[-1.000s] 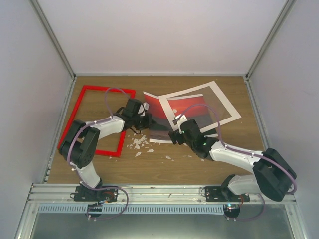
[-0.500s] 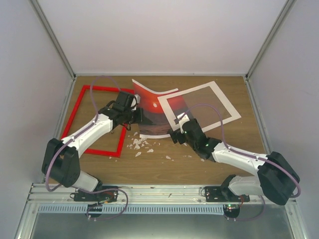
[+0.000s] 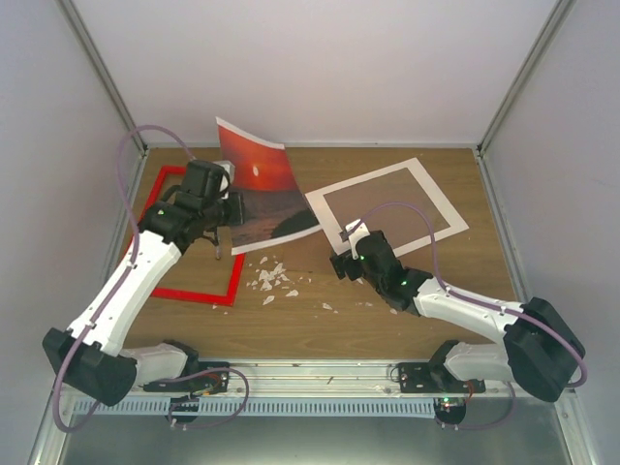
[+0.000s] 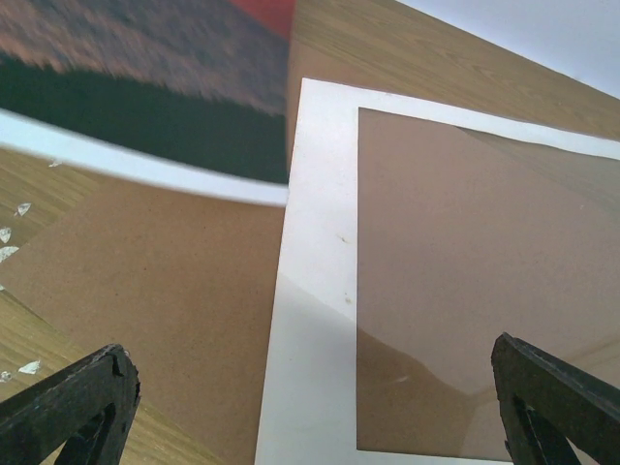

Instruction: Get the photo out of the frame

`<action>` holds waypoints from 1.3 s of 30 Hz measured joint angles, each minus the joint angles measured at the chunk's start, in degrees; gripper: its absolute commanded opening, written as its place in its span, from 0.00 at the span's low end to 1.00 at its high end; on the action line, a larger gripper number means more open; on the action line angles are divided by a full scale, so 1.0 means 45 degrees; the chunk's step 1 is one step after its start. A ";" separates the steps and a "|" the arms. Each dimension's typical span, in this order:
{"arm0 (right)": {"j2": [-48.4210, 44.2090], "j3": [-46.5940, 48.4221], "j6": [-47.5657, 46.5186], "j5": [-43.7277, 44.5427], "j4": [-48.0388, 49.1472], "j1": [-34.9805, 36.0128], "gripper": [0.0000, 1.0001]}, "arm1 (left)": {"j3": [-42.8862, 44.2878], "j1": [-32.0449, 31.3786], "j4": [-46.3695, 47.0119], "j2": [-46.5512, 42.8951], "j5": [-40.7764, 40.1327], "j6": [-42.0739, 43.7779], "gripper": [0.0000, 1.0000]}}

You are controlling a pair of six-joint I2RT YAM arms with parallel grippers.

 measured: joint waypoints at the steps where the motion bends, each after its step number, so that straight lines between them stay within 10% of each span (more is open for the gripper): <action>1: 0.0000 0.0000 0.0000 0.0000 -0.0010 0.0000 1.00 | 0.0223 0.0044 -0.0189 -0.0102 -0.0204 0.0102 0.00; 13: -0.0024 0.0005 0.0092 0.0063 -0.0058 -0.0010 1.00 | 0.2856 0.0117 -0.1360 -0.0418 -0.1001 0.1209 0.00; 39: -0.4809 -0.1171 0.2307 0.4337 -0.1370 -0.0039 1.00 | 0.5197 -0.0695 0.3405 0.3837 0.5765 -0.1020 0.00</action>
